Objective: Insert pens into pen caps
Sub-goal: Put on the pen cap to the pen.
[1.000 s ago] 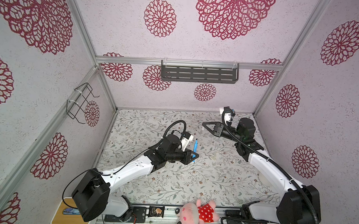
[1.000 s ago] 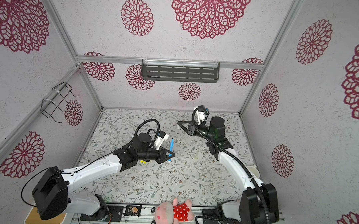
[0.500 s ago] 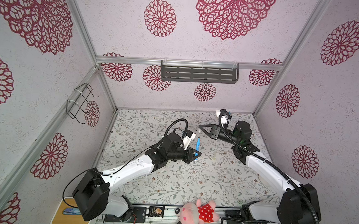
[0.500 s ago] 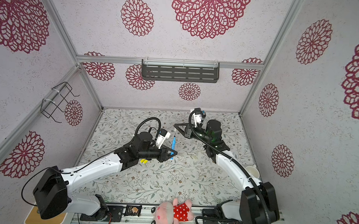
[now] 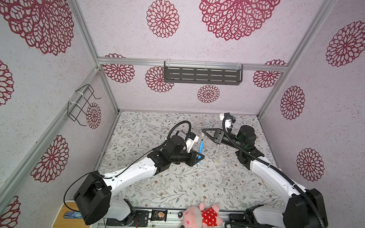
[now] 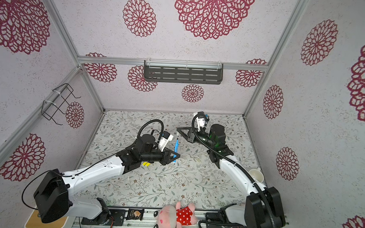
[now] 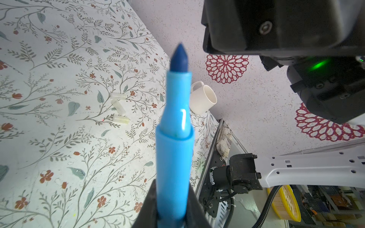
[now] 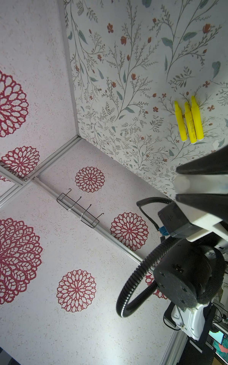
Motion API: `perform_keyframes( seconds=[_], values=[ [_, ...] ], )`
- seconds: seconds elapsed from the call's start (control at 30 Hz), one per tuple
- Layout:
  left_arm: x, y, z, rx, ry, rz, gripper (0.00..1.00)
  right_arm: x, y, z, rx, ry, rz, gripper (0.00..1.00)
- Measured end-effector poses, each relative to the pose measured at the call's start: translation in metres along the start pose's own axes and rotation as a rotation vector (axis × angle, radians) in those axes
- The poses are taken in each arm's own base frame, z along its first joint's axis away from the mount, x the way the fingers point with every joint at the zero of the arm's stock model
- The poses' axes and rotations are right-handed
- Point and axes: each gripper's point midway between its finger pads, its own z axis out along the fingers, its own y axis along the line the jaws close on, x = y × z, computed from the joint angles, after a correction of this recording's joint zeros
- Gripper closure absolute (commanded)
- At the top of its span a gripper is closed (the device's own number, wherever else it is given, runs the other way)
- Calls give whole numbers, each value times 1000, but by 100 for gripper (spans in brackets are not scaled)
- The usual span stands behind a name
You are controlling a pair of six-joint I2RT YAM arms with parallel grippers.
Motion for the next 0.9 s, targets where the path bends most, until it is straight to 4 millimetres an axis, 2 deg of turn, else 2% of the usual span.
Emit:
perform_keyframes(
  seconds=[0.37, 0.9],
  values=[
    [-1, 1, -1, -8, -7, 1, 100, 6, -2, -1, 8, -1, 5, 100],
    [-4, 0, -4, -14, -17, 4, 100, 9, 6, 2, -19, -4, 0, 100]
  ],
)
